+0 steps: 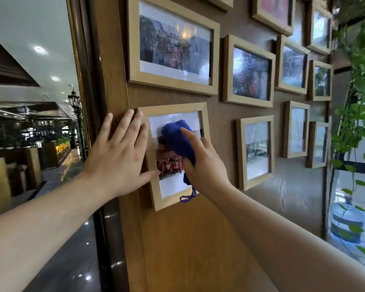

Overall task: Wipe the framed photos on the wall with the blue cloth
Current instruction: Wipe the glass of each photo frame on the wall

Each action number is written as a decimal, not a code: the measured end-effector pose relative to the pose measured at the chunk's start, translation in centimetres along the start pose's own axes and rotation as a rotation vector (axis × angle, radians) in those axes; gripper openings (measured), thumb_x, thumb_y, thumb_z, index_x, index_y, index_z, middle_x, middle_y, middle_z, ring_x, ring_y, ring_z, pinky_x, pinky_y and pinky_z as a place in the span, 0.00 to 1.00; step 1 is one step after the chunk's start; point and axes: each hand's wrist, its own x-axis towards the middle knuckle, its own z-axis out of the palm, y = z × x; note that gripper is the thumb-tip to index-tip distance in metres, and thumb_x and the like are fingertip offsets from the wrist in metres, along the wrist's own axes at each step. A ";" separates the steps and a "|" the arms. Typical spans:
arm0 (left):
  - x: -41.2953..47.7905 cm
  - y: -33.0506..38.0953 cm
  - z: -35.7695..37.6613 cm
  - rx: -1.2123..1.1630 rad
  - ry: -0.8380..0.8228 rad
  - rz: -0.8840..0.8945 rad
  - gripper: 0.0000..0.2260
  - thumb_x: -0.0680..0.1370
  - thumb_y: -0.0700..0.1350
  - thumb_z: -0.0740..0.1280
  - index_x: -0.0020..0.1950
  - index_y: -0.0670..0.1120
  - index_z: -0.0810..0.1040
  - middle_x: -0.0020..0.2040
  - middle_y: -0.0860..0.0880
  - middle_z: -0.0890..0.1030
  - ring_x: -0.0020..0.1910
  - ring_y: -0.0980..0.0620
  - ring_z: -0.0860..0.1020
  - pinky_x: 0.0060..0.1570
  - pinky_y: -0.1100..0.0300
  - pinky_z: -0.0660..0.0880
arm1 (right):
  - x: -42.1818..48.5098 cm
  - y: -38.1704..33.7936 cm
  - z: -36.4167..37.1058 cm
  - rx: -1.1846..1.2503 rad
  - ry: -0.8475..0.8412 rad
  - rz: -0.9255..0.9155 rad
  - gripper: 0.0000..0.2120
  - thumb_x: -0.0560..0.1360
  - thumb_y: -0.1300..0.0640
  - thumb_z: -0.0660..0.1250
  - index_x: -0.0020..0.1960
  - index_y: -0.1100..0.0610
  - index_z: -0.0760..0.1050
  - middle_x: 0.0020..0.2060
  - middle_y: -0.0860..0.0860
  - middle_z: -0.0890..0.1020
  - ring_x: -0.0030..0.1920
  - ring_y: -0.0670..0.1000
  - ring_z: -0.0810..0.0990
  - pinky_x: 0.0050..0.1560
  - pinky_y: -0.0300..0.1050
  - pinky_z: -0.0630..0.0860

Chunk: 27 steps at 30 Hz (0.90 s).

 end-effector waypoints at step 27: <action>0.1 -0.5 3.4 -0.057 0.114 0.023 0.50 0.68 0.76 0.50 0.77 0.39 0.51 0.78 0.35 0.48 0.78 0.37 0.45 0.72 0.31 0.46 | -0.3 0.1 2.9 -0.343 -0.030 -0.349 0.31 0.72 0.54 0.63 0.73 0.47 0.58 0.56 0.58 0.71 0.49 0.54 0.72 0.32 0.45 0.74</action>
